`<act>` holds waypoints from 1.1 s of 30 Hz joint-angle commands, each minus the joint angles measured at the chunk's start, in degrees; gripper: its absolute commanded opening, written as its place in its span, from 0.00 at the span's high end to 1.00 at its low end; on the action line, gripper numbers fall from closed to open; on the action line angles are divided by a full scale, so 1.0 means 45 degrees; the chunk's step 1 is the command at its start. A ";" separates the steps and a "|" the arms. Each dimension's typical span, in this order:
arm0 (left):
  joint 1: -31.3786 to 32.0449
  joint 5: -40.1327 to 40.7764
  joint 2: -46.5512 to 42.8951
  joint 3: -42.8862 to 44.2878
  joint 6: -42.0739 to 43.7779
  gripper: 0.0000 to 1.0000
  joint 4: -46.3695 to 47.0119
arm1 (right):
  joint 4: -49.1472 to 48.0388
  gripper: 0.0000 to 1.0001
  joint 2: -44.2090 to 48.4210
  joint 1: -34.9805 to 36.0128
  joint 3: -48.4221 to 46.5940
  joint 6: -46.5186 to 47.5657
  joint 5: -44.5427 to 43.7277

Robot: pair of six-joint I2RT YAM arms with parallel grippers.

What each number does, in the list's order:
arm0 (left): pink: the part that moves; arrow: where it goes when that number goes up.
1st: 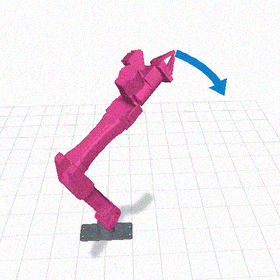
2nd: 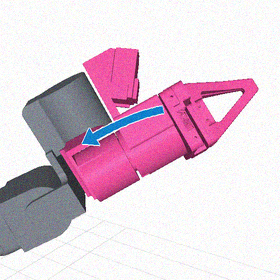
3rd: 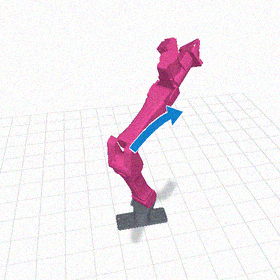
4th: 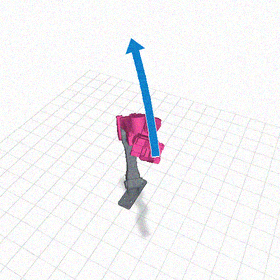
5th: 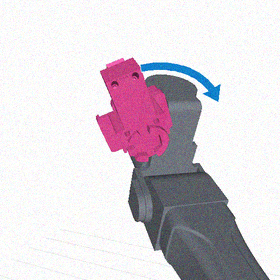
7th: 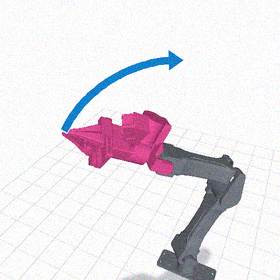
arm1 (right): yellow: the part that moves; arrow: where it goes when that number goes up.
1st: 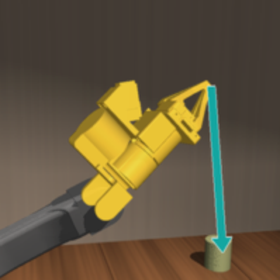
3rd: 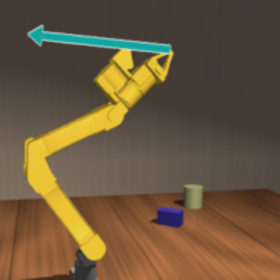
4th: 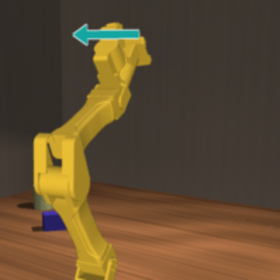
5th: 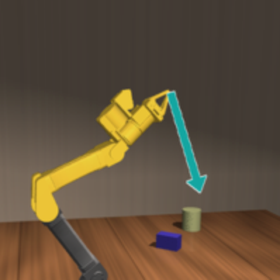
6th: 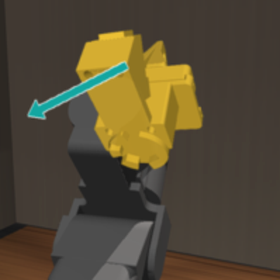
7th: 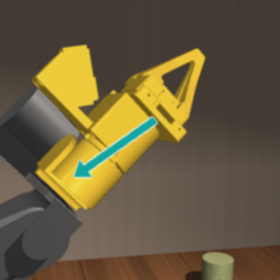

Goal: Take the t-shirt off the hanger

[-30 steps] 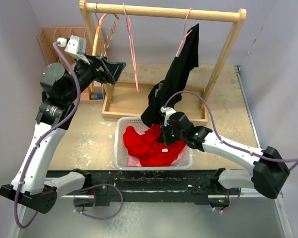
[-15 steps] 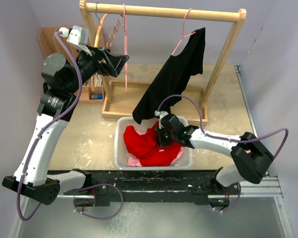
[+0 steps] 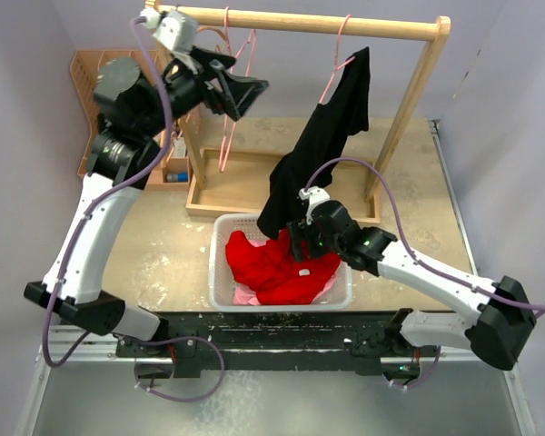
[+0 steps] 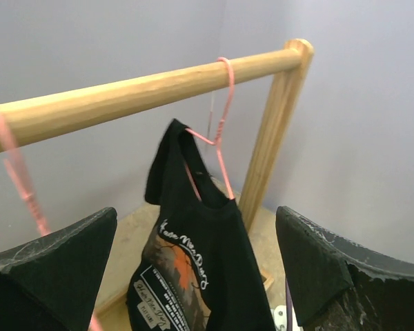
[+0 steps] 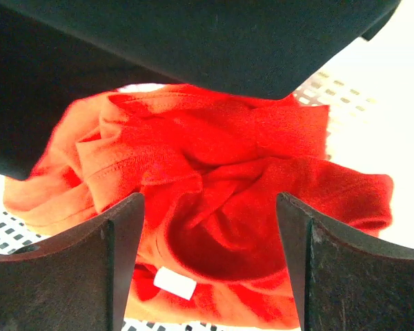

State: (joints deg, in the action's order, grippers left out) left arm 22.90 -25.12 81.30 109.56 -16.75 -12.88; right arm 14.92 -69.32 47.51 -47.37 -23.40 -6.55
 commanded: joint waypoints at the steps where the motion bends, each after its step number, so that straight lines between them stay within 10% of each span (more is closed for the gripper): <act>1: 0.1081 -0.0030 0.1051 0.1762 0.1106 0.01 -0.0528 | 0.1444 0.20 0.0936 0.0041 -0.0945 0.0410 -0.1066; 17: 0.3526 0.1581 0.5802 0.6902 0.2229 0.01 -0.1760 | 0.2422 0.23 0.2357 0.0039 -0.1341 0.0052 -0.1931; 33: 0.3884 0.4307 0.8025 0.8040 0.2803 0.01 -0.1030 | 0.1844 0.25 0.2202 0.0029 -0.1060 -0.0276 -0.1400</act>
State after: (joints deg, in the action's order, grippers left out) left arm 39.92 -9.41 117.14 142.69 -6.11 -21.15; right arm 25.45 -59.22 47.51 -51.83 -23.66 -13.74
